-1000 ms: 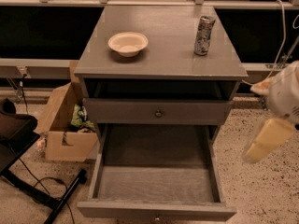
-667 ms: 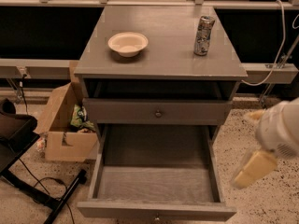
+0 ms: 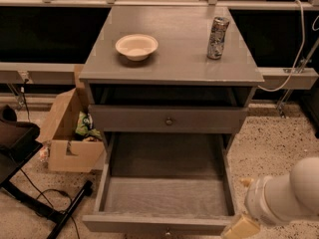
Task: Close middle drawer
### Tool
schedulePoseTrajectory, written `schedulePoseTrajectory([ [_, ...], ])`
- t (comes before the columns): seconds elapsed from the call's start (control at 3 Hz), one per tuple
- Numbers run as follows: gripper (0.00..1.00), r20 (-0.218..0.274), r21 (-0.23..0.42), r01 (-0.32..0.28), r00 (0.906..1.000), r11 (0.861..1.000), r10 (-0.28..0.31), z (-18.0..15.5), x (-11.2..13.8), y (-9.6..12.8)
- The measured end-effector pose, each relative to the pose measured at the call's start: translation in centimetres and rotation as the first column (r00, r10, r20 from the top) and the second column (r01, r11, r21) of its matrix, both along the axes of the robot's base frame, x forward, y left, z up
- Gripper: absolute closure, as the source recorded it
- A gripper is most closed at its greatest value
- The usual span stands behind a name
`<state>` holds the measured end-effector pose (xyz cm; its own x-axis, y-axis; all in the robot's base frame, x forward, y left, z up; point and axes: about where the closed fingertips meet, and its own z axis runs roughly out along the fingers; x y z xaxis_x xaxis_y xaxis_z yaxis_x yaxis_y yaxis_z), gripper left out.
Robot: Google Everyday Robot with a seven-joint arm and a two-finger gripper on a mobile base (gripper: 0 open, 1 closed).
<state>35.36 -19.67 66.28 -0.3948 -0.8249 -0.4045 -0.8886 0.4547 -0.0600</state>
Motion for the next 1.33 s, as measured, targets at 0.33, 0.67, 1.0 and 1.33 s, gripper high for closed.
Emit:
schedulePoseTrajectory([
  [0.33,0.38,-0.018,0.033,0.020,0.9996,0.999,-0.020,-5.9,-1.7,0.7],
  [0.67,0.61,-0.033,0.057,0.036,0.9989,0.998,-0.034,-9.8,-2.7,1.4],
  [1.0,0.84,-0.078,0.078,0.046,0.9962,0.996,-0.040,-13.1,-3.7,2.1],
  [1.33,1.00,-0.080,0.080,0.045,0.9961,0.996,-0.039,-13.2,-3.8,2.2],
])
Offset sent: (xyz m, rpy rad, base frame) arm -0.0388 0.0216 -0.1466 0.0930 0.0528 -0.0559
